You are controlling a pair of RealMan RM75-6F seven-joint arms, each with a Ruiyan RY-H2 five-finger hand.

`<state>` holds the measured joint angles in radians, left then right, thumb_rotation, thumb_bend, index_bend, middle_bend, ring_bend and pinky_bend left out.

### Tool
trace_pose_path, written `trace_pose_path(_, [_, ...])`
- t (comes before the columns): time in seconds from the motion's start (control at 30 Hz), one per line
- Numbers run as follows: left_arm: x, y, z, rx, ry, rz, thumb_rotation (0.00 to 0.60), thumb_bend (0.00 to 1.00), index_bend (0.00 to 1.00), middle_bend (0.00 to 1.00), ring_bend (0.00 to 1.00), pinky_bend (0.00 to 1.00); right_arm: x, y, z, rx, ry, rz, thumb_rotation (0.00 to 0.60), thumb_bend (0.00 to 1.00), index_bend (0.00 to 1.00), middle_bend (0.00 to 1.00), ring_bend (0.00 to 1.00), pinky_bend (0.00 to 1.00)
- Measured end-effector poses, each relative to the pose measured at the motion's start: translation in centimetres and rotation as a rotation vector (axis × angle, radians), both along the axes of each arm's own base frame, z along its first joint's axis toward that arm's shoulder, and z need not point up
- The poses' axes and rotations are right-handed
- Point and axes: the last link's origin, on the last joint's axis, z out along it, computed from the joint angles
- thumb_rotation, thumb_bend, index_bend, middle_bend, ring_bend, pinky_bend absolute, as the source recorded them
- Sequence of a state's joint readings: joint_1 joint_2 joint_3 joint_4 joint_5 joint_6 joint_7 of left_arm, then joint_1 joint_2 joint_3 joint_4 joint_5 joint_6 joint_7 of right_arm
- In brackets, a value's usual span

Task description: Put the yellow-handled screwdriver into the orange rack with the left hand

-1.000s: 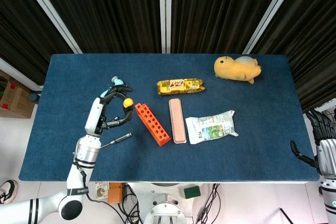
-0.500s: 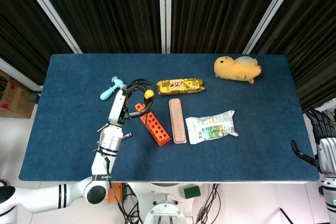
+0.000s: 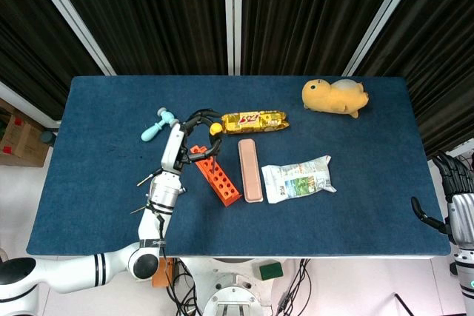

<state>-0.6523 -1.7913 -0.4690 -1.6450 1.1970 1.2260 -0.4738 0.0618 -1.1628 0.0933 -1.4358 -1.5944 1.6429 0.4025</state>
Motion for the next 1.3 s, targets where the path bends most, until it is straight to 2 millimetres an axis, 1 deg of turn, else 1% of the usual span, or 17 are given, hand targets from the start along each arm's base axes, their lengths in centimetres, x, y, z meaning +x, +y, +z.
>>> trace_pose_path(0.23, [-0.5, 0.5, -0.8, -0.011, -0.002, 0.009, 0.600, 0.37, 0.68, 0.31, 0.17, 0.25, 0.0, 0.0, 0.2, -0.008, -0.003, -0.001, 0.600, 0.35, 0.00, 0.00, 0.00, 0.00])
trace_pose_path(0.6, [-1.0, 1.1, -0.7, -0.006, -0.001, 0.011, 0.600, 0.37, 0.68, 0.31, 0.17, 0.25, 0.0, -0.1, 0.0, -0.004, -0.002, -0.011, 0.600, 0.35, 0.00, 0.00, 0.00, 0.00])
trace_pose_path(1.1, [-1.8, 1.1, -1.7, -0.035, -0.006, 0.025, 0.600, 0.37, 0.68, 0.31, 0.17, 0.25, -0.1, -0.1, 0.1, -0.007, -0.003, -0.011, 0.600, 0.35, 0.00, 0.00, 0.00, 0.00])
trace_pose_path(1.2, [-1.8, 1.0, -1.8, -0.031, -0.005, 0.021, 0.600, 0.37, 0.66, 0.31, 0.17, 0.25, -0.1, -0.1, 0.1, -0.005, -0.002, -0.012, 0.600, 0.35, 0.00, 0.00, 0.00, 0.00])
trace_pose_path(1.3, [-2.0, 0.8, -2.1, -0.041, -0.003, 0.022, 0.600, 0.37, 0.62, 0.31, 0.17, 0.24, -0.1, -0.2, 0.0, -0.005, -0.004, -0.015, 0.600, 0.35, 0.00, 0.00, 0.00, 0.00])
